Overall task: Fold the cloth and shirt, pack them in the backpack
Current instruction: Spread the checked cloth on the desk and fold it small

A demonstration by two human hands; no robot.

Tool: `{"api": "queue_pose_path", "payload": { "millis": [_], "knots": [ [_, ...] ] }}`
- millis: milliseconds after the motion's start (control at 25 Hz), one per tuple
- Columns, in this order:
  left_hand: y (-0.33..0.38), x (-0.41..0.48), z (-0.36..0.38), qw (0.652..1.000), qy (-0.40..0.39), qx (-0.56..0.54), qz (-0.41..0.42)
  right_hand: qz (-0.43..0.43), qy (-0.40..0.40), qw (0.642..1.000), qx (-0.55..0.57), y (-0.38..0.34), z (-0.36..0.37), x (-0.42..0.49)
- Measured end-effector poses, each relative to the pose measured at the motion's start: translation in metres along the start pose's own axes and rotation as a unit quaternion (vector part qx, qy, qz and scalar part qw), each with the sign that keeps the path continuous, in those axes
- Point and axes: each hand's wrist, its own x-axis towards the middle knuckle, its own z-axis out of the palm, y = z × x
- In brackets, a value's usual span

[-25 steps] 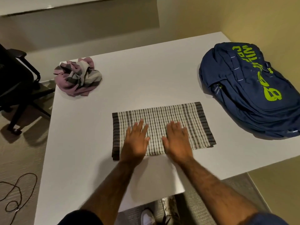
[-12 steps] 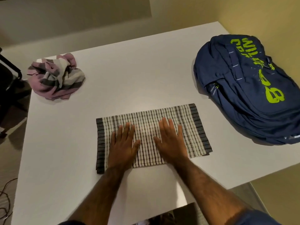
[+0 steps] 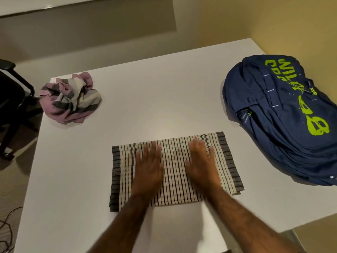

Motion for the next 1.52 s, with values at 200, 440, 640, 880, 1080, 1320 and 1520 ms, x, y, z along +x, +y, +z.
{"api": "queue_pose_path", "payload": {
  "millis": [200, 440, 640, 880, 1080, 1320, 1520],
  "knots": [
    [-0.004, 0.03, 0.008, 0.999, -0.047, 0.016, -0.005, -0.082, -0.047, 0.995, -0.045, -0.051, 0.031, 0.027],
    [-0.031, 0.035, 0.004, 0.999, -0.041, 0.014, -0.017, -0.02, -0.05, 0.998, -0.036, -0.019, 0.02, 0.047],
    [-0.06, 0.033, -0.005, 0.998, -0.035, 0.007, -0.046, 0.052, -0.058, 0.995, -0.055, 0.028, 0.003, 0.055],
    [-0.098, 0.024, -0.013, 0.998, -0.022, -0.003, -0.06, 0.088, -0.05, 0.992, -0.078, 0.075, -0.005, 0.055],
    [-0.107, 0.027, -0.013, 0.998, -0.031, 0.009, -0.047, 0.08, -0.086, 0.987, -0.107, 0.09, -0.012, 0.059],
    [-0.135, 0.031, -0.041, 0.993, -0.056, 0.051, -0.088, 0.025, -0.105, 0.987, -0.117, 0.095, -0.04, 0.073],
    [-0.143, 0.047, -0.063, 0.984, 0.0, 0.156, -0.087, -0.087, -0.094, 0.983, -0.134, 0.072, -0.066, 0.107]
  ]
}}
